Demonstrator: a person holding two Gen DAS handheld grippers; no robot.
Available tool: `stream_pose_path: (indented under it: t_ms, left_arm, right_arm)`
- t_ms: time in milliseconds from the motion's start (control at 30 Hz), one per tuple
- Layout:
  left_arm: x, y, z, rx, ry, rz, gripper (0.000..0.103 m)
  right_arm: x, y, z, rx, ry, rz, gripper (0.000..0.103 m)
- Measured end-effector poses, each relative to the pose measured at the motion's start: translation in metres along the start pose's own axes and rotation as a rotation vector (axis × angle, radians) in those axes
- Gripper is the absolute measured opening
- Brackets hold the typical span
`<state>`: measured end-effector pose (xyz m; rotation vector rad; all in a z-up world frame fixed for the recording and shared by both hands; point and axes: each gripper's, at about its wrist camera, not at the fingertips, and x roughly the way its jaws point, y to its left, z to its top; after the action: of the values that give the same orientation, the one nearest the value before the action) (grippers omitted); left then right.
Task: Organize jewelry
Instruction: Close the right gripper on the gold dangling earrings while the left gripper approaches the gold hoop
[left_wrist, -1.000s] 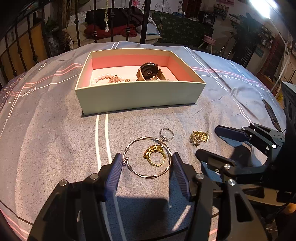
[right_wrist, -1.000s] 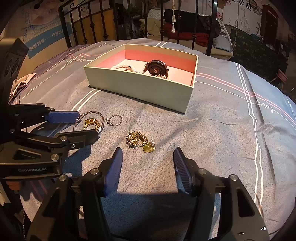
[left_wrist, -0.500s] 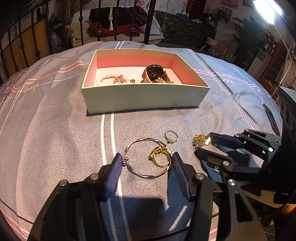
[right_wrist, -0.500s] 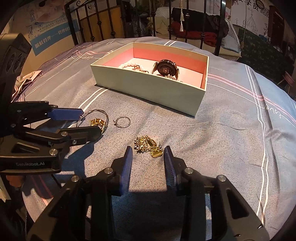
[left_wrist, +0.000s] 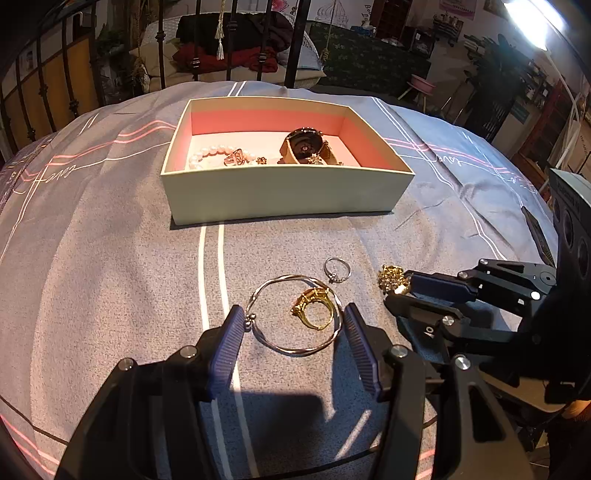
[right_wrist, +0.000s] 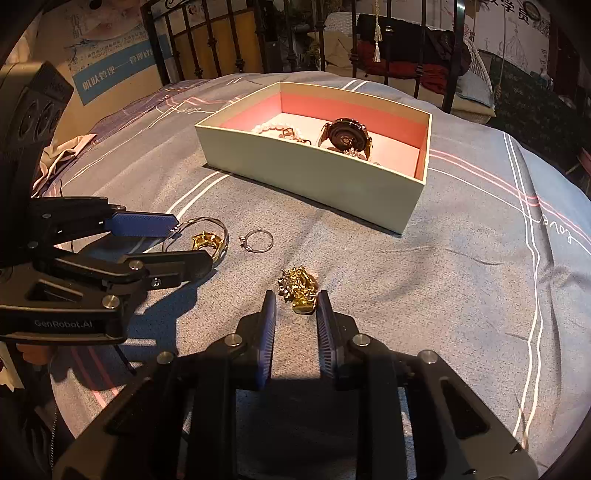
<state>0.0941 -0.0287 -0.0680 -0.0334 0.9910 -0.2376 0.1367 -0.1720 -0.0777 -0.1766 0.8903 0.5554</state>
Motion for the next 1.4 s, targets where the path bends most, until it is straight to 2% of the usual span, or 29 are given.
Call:
stream_pose_path:
  t_ms: [367,433,1400]
  left_arm:
    - [0.000,-0.003,0.000,0.005,0.002,-0.006,0.055]
    - [-0.001,-0.003,0.000,0.005,0.002,-0.008,0.055]
    - [-0.008,-0.006,0.006,0.016,-0.012,-0.006,0.055]
  right_arm:
    - [0.001,0.001,0.000,-0.004,-0.002,-0.010,0.017]
    - [-0.001,0.004,-0.001,-0.019,-0.005,-0.019,0.014]
    - [-0.015,0.009,-0.002,0.003,-0.049,-0.001,0.014]
